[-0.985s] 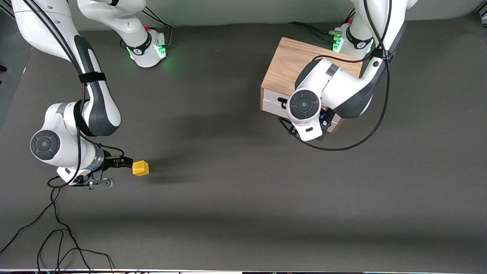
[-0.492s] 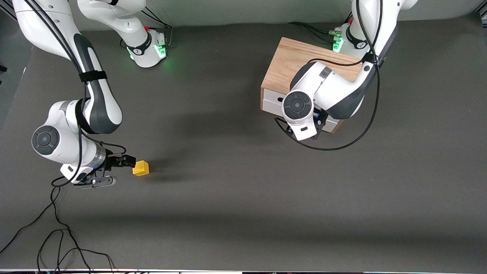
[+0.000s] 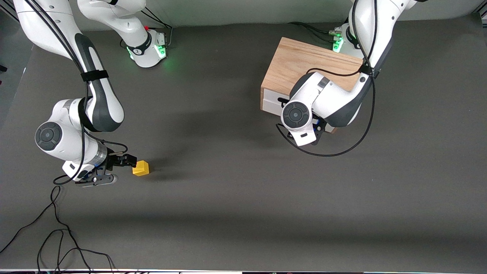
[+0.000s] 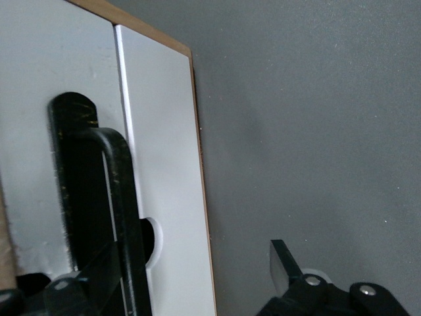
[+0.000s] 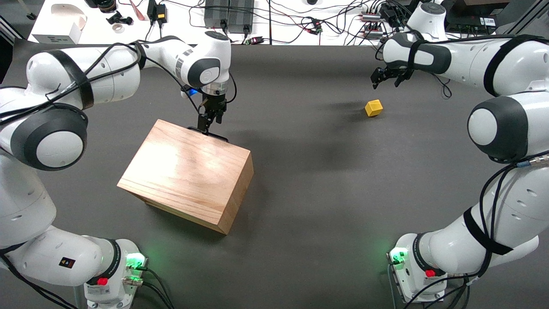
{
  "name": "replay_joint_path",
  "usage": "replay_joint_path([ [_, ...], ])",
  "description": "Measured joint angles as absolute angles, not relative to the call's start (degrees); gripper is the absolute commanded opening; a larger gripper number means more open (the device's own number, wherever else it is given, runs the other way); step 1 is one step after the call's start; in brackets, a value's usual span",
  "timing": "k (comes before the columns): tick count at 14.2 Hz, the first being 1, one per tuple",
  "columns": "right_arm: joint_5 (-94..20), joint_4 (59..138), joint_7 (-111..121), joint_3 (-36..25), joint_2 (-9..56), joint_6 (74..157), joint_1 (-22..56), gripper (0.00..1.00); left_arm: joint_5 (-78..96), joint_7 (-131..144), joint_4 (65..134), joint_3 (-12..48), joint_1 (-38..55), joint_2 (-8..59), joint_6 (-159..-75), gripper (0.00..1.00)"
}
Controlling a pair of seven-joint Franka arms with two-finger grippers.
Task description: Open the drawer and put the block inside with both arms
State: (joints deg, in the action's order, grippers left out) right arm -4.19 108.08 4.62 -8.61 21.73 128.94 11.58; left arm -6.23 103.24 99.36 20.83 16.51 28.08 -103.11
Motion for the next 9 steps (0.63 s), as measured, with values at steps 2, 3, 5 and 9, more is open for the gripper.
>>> replay_joint_path([
  [2, -4.2, 110.5, 4.6, -8.6, 21.9, 132.7, 11.6, 1.0, -6.4, 103.2, 99.3, 20.8, 16.5, 28.1, -103.3, 1.0],
  [3, -4.2, 112.3, 4.6, -8.6, 22.0, 135.3, 11.6, 1.0, -6.8, 103.2, 99.4, 20.8, 16.5, 28.1, -103.4, 1.0],
  [5, -4.2, 115.8, 4.6, -8.6, 22.1, 139.8, 11.6, 1.0, -7.3, 103.2, 99.4, 20.9, 16.5, 28.1, -103.5, 1.0],
  [9, -4.2, 118.2, 4.7, -8.5, 22.3, 143.3, 11.6, 1.0, -7.9, 103.2, 99.3, 21.0, 16.6, 28.3, -104.4, 1.0],
])
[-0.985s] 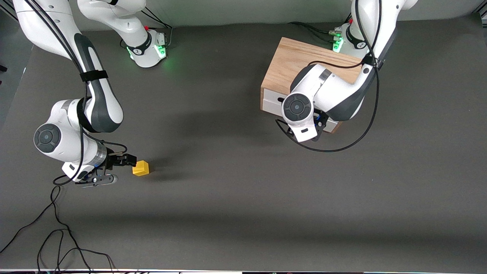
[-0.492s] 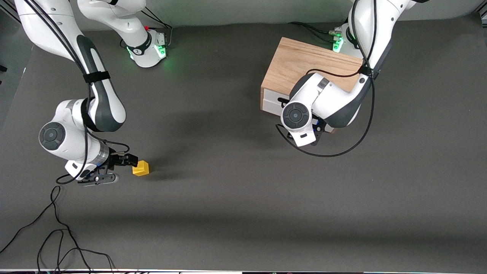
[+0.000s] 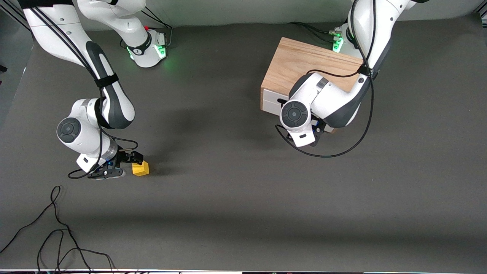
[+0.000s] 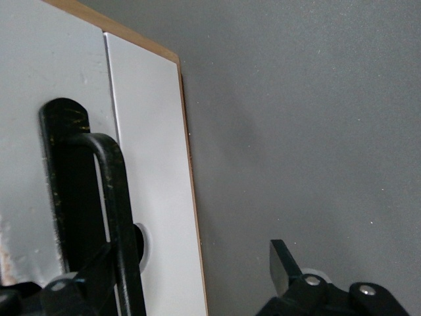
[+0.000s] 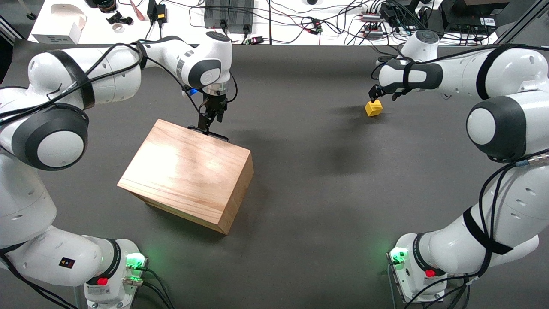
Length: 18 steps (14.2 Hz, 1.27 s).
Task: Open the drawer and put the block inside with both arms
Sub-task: 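Pull the drawer open with the left gripper while the right gripper grasps the cube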
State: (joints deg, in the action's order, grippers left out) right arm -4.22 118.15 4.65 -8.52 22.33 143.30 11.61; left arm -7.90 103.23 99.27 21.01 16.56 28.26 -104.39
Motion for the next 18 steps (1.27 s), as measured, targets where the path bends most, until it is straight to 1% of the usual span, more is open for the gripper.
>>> replay_joint_path([
  [5, -4.2, 118.4, 4.7, -8.2, 25.4, 148.8, 13.2, 1.0, -8.8, 103.2, 98.0, 21.0, 16.6, 29.1, -105.3, 1.0],
  [12, -4.2, 118.5, 4.7, -8.2, 26.6, 149.5, 13.3, 1.0, -10.4, 103.2, 93.0, 21.0, 16.5, 32.1, -106.8, 1.0],
  [18, -4.2, 118.5, 4.7, -8.2, 27.6, 150.0, 13.3, 1.0, -11.9, 103.2, 92.3, 21.1, 16.5, 32.7, -109.3, 1.0],
])
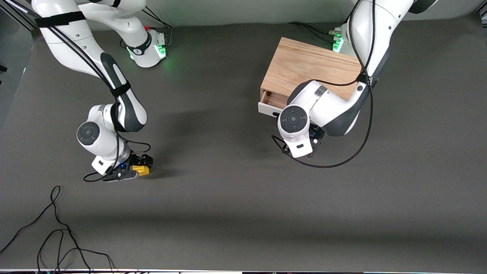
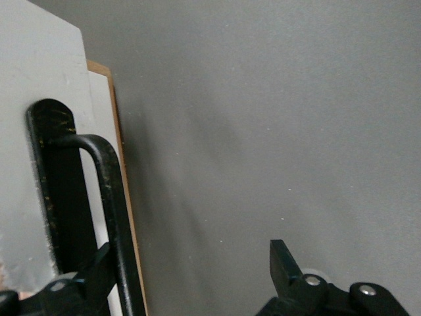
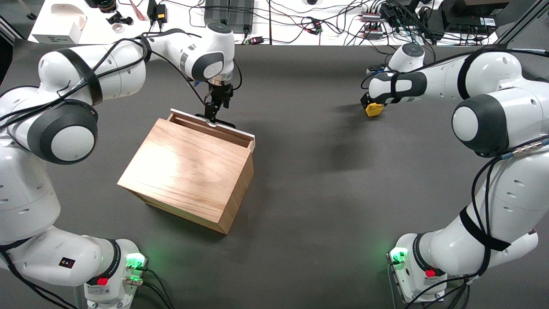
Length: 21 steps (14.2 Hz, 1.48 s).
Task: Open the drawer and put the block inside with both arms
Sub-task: 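Pull the drawer open with the left gripper while the right gripper grasps the cube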
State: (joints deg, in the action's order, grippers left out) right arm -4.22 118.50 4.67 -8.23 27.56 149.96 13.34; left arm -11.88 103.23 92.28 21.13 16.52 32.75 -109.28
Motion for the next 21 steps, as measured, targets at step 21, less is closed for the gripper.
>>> replay_joint_path([
  [21, -4.2, 119.1, 4.7, -8.5, 29.4, 153.0, 13.3, 1.0, -17.2, 103.2, 82.1, 19.6, 16.3, 37.5, -122.4, 1.0],
])
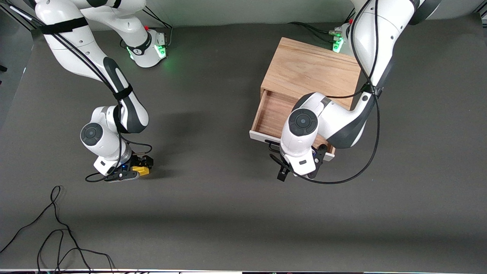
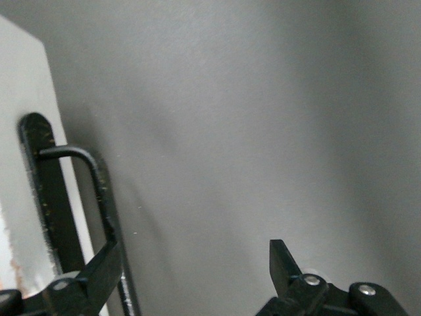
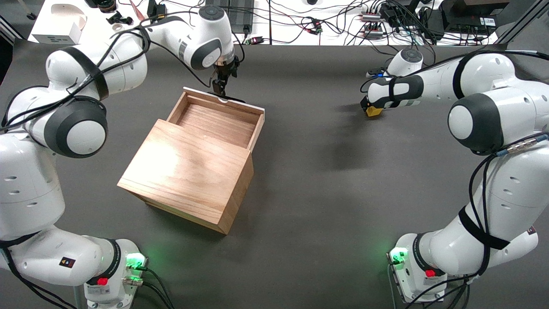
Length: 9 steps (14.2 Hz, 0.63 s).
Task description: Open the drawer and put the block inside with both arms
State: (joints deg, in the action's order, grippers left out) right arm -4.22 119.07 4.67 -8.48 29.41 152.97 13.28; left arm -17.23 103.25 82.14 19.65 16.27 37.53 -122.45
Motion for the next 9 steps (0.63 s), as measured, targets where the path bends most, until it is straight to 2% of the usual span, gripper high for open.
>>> replay_joint_path([
  [2, -4.2, 119.1, 4.7, -8.5, 29.4, 153.0, 13.3, 0.98, -17.3, 103.1, 80.4, 19.7, 16.3, 36.9, -119.7, 1.0],
  [6, -4.2, 119.1, 4.7, -8.5, 29.4, 153.0, 13.3, 0.65, -15.5, 97.5, 79.5, 19.8, 15.4, 31.3, -108.4, 1.0],
  [9, -4.2, 119.1, 5.2, -8.5, 29.4, 153.0, 13.3, 0.42, -7.6, 82.6, 79.3, 19.6, 10.0, 24.8, -97.8, 1.0],
])
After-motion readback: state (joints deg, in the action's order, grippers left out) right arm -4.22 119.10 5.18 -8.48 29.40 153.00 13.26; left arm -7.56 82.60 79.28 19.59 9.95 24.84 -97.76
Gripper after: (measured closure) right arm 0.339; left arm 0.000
